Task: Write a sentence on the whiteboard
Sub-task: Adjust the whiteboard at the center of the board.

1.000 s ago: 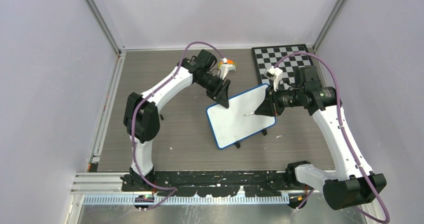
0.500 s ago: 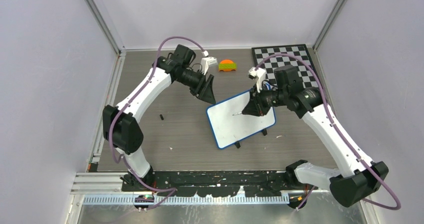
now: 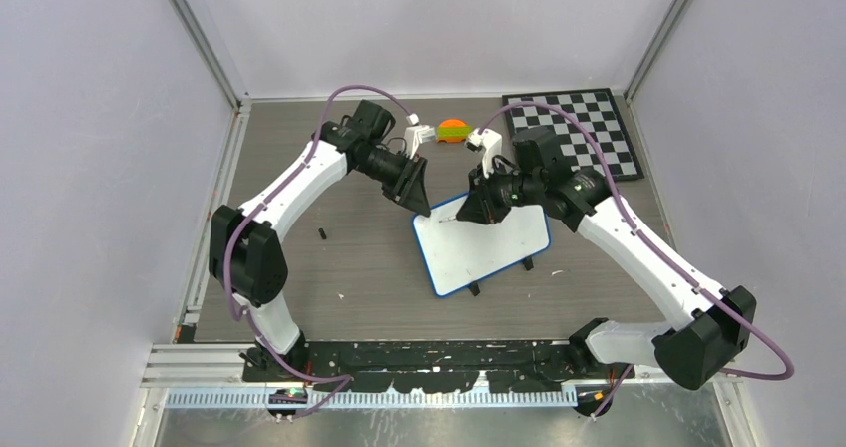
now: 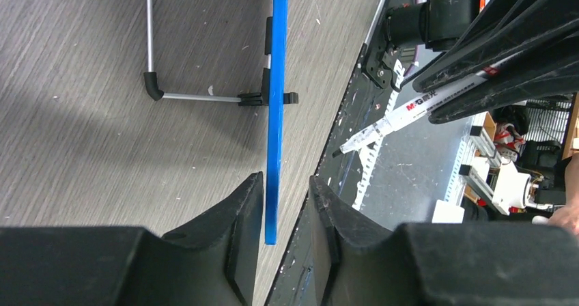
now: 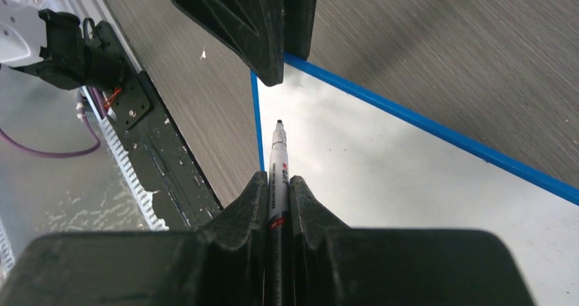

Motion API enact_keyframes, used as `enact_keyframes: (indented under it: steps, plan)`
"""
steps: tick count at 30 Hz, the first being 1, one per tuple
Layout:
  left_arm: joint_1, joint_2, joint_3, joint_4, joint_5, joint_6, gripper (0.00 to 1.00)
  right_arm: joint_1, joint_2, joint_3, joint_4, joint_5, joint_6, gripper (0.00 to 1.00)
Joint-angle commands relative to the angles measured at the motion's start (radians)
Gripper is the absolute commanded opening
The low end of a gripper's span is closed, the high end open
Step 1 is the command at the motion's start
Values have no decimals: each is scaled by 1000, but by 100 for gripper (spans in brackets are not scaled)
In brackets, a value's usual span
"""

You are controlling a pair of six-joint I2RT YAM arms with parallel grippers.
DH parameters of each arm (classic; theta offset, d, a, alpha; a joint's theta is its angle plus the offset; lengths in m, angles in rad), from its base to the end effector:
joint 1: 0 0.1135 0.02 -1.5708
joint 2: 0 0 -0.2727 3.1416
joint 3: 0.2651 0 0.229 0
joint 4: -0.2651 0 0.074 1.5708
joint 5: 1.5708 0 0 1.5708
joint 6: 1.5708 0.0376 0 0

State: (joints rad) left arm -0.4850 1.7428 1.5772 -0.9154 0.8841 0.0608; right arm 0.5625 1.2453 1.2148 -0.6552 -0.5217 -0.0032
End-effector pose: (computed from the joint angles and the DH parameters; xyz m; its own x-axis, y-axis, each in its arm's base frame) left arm 0.2877 -0.1845 0.3186 -0.7417 0.4344 -0.5110 0.6637 0.3655 -0.6526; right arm 0.1914 0.1428 0.3576 -0.5331 -0.3394 -0.7750 -0.7903 0.5266 0.3131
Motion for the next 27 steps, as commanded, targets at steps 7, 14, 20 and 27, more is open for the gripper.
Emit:
enact_keyframes:
  steps: [7, 14, 20, 27]
  plan:
    - [9, -18, -22, 54, 42, -11, 29, 23, 6, 134, -16, 146, 58, 0]
    - [19, -17, -19, 81, 71, -37, 29, 9, -30, 235, -128, 149, 114, 0]
    - [5, 4, -15, 122, 61, -83, 36, 9, -62, 206, -209, 54, 31, 0]
    - [-66, 9, -56, 194, -4, -96, 35, -25, -162, 183, -301, 29, -48, 0]
